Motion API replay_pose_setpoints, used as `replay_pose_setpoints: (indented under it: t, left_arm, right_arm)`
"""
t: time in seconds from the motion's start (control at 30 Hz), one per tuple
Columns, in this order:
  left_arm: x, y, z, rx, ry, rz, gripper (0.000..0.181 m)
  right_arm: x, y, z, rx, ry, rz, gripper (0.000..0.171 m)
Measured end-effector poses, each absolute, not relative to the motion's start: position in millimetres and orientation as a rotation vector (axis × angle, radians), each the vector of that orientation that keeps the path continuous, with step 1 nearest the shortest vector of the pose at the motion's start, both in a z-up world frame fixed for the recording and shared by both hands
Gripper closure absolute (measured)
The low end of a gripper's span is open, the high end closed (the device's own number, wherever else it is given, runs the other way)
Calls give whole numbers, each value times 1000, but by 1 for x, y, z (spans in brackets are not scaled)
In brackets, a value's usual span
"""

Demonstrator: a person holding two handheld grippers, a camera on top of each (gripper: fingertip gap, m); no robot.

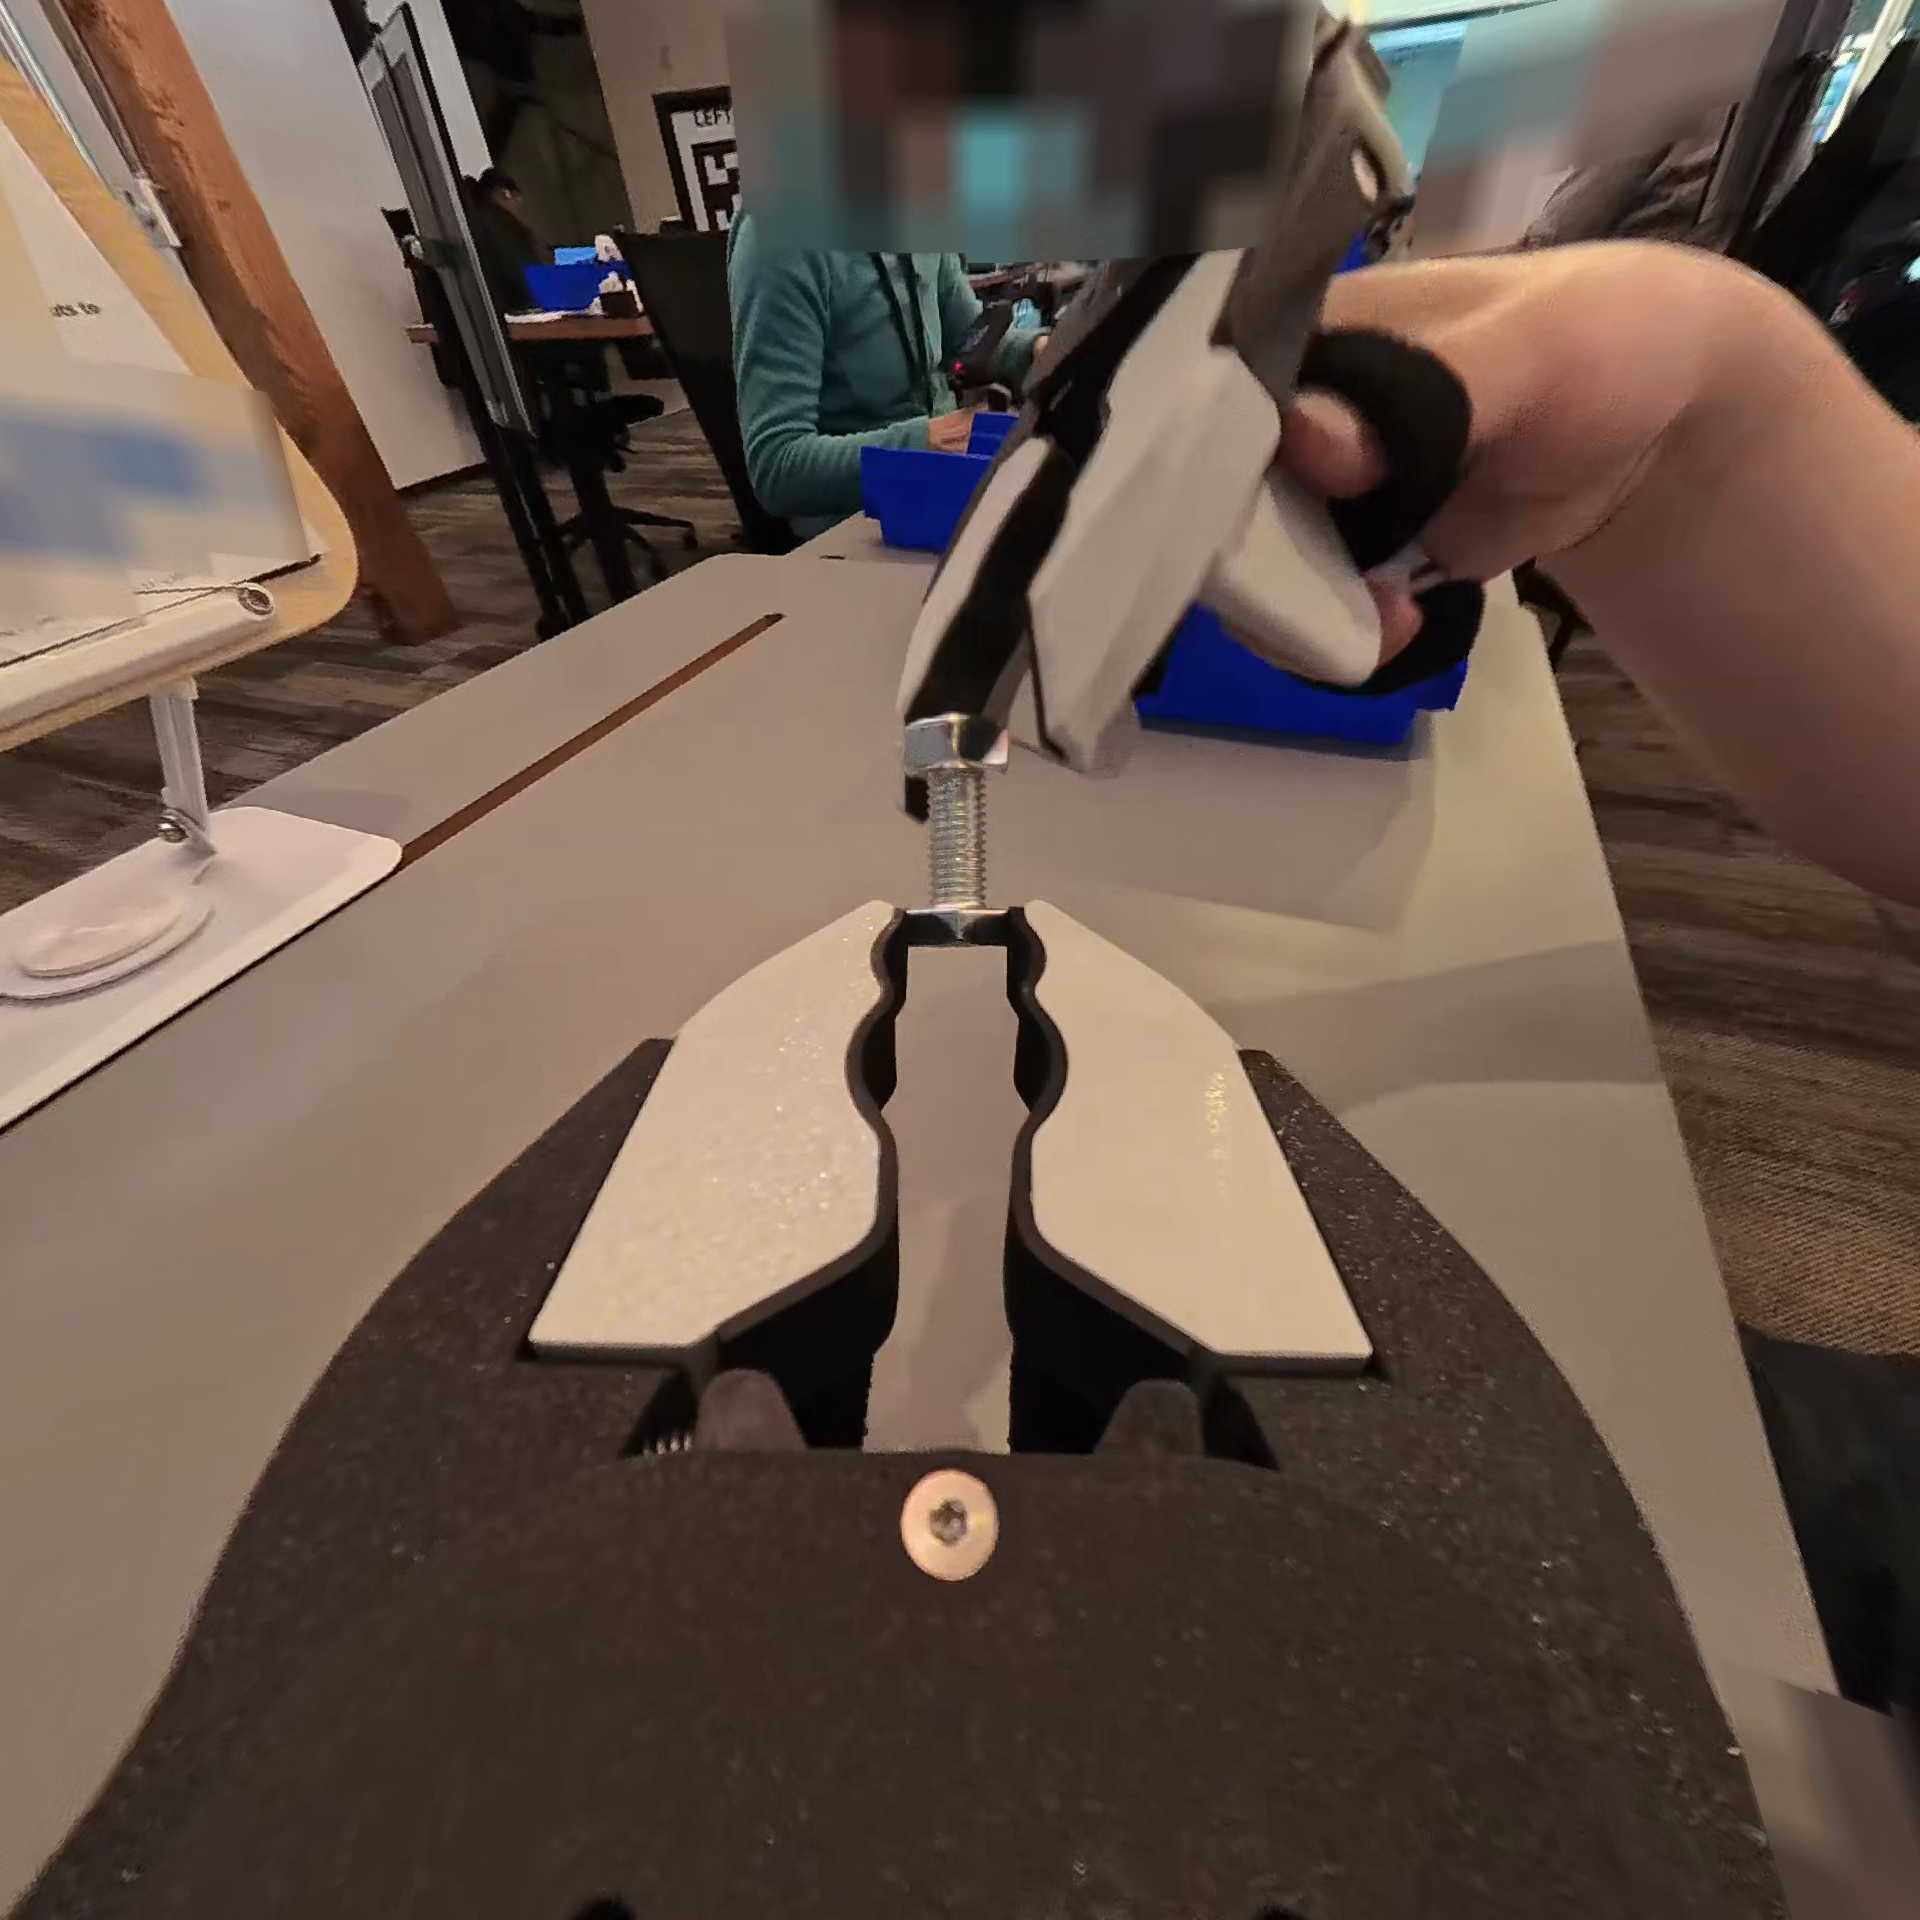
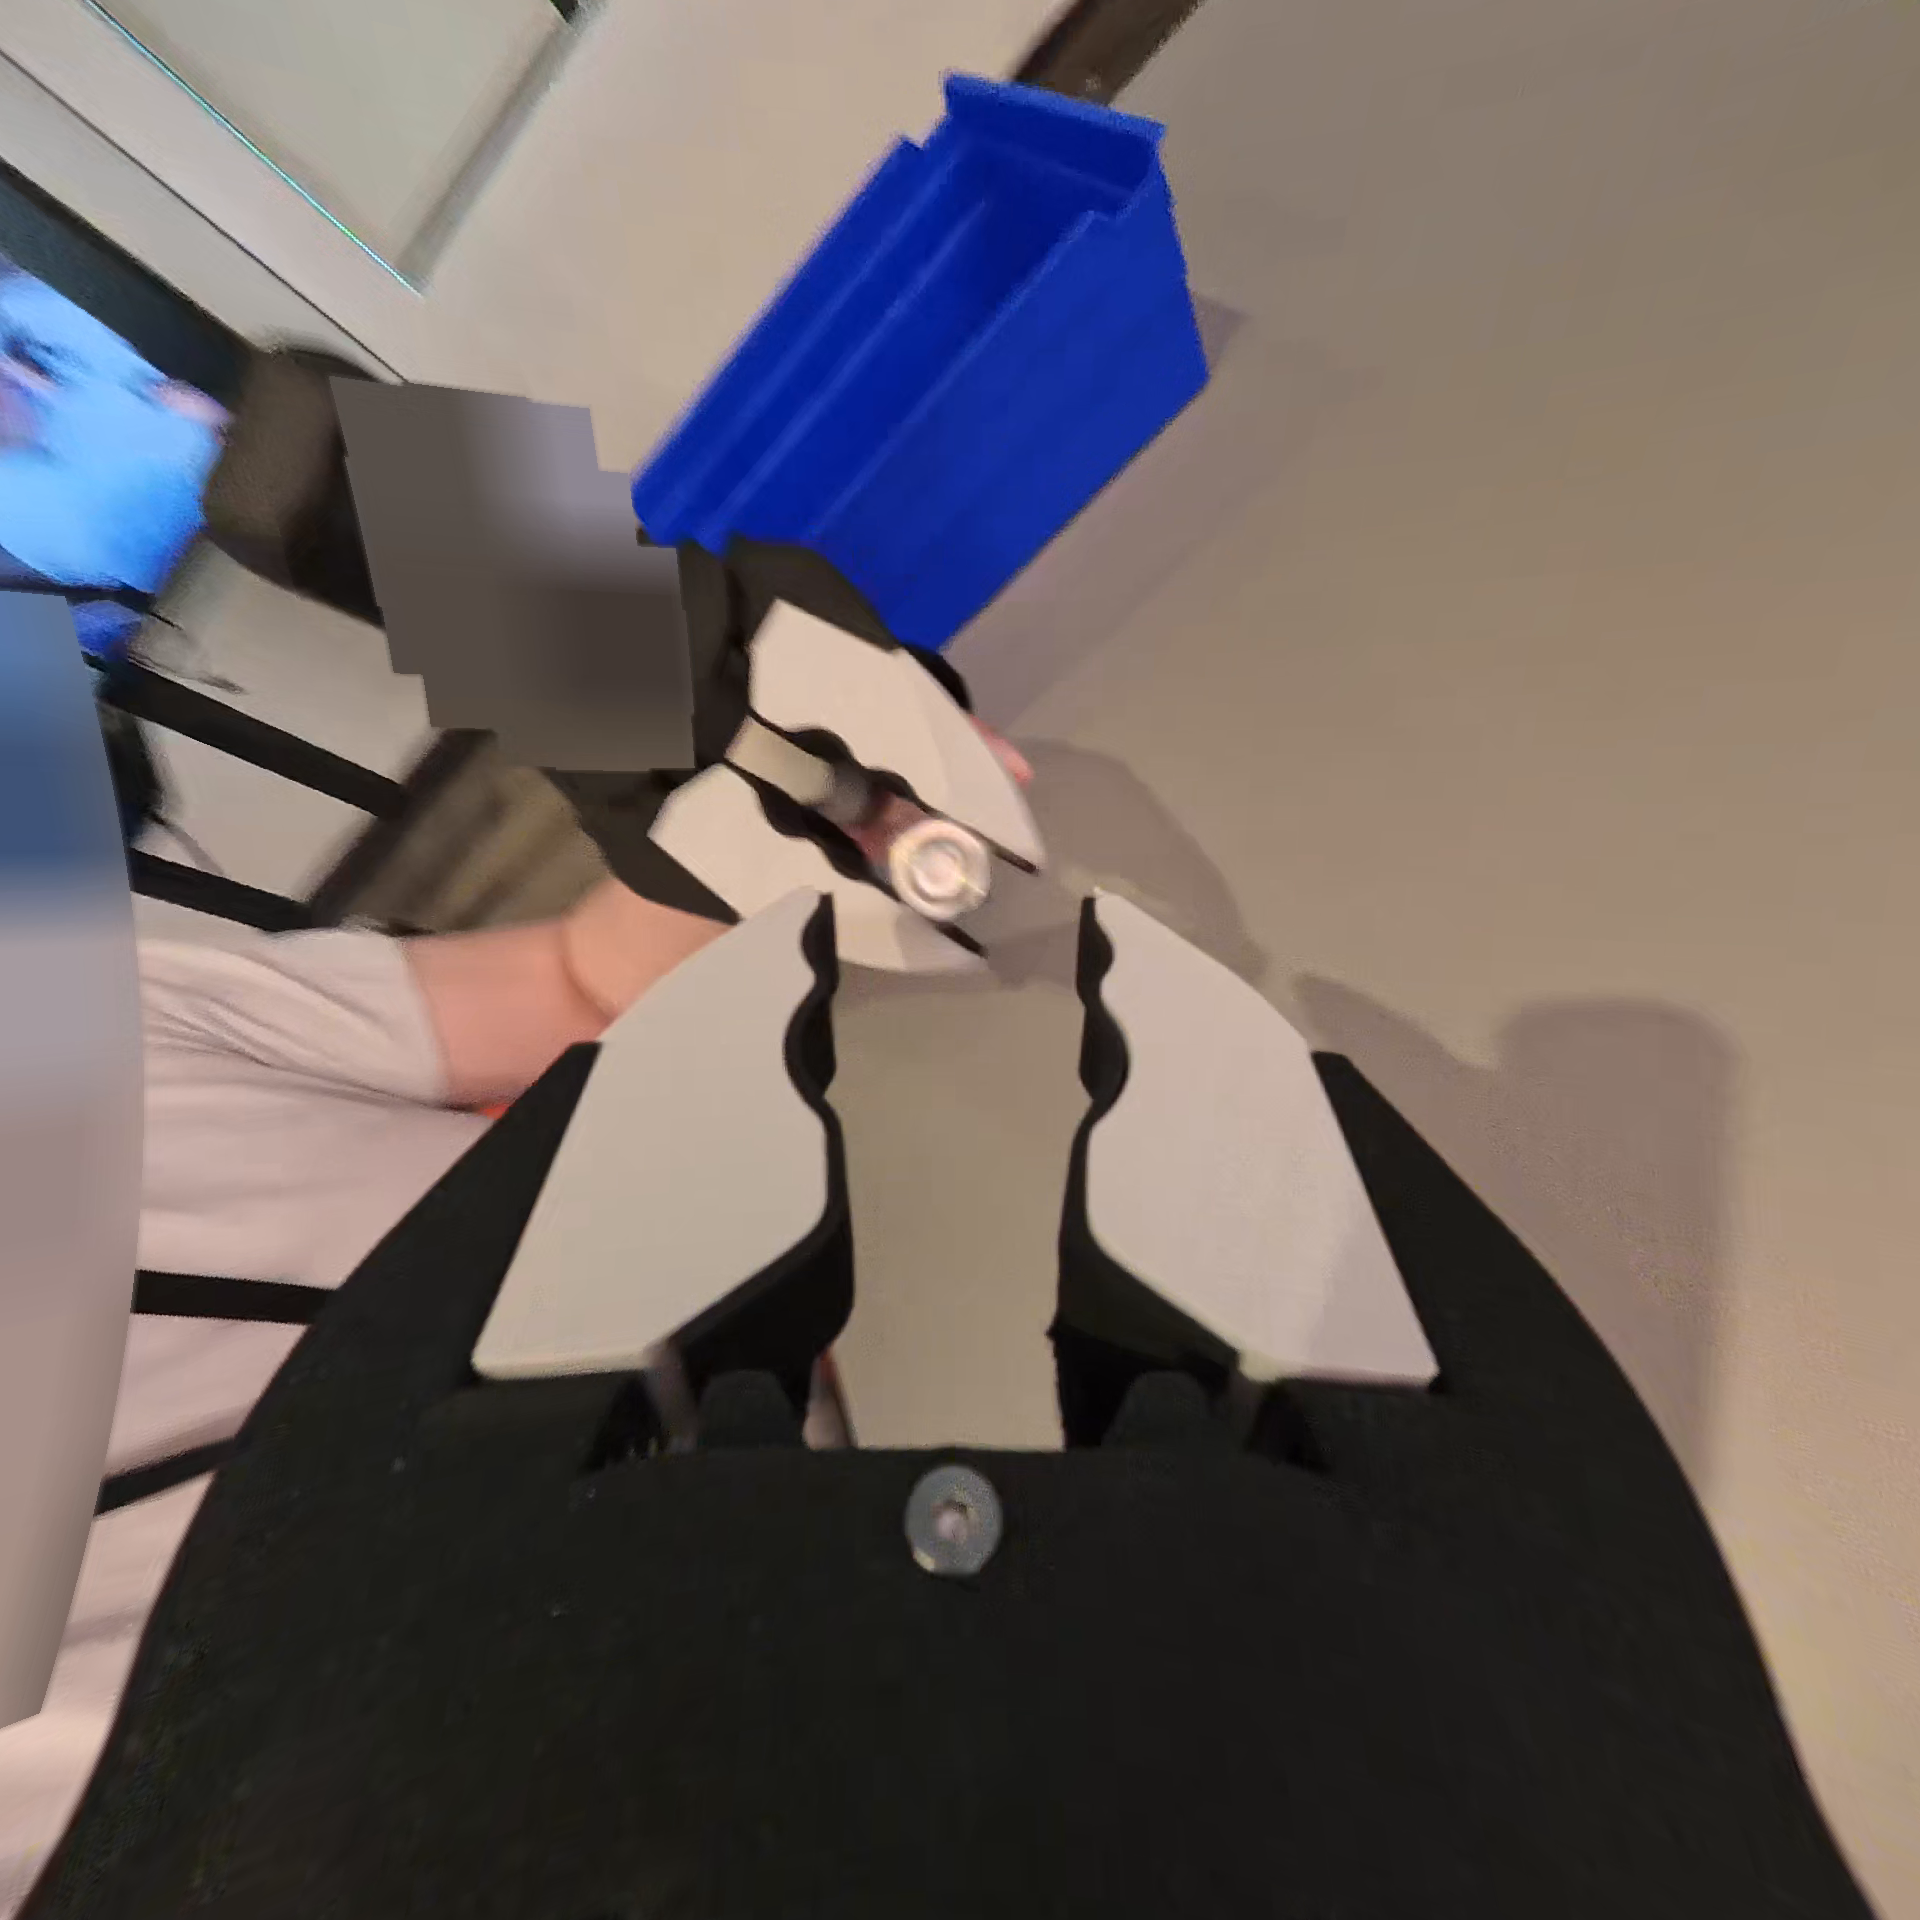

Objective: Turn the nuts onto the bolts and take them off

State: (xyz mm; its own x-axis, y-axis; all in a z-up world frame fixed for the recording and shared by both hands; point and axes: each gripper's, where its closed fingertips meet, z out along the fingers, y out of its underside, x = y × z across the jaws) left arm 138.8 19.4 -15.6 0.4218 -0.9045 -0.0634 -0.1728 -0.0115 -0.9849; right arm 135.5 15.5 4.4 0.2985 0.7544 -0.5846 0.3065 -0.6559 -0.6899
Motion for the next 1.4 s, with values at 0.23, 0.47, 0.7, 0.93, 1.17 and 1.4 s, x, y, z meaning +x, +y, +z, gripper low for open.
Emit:
replay_pose_setpoints:
  t: [0.23, 0.47, 0.7, 0.93, 1.17, 1.4]
  left_arm:
    - [143, 17, -21, -1496, 1044, -743, 163]
    - [148, 3, -20, -1488, 1093, -879, 163]
    - [153, -28, -15, -1463, 1188, -1192, 163]
    - [151, -1, -23, -1472, 1139, -860, 163]
    - [148, 9, -24, -1454, 1129, -689, 163]
    - [146, 17, -26, -1441, 1120, -546, 163]
  right_arm:
    - [139, 17, -1, -2175, -1048, 1182, 151]
    - [142, 3, 0, -1919, -1492, 955, 154]
    - [147, -24, 3, -1413, -1850, 753, 154]
    - [148, 6, -14, -1965, -1314, 1011, 123]
    - [148, 10, 1, -2084, -974, 1352, 152]
    - [151, 17, -4, -2193, -940, 1209, 145]
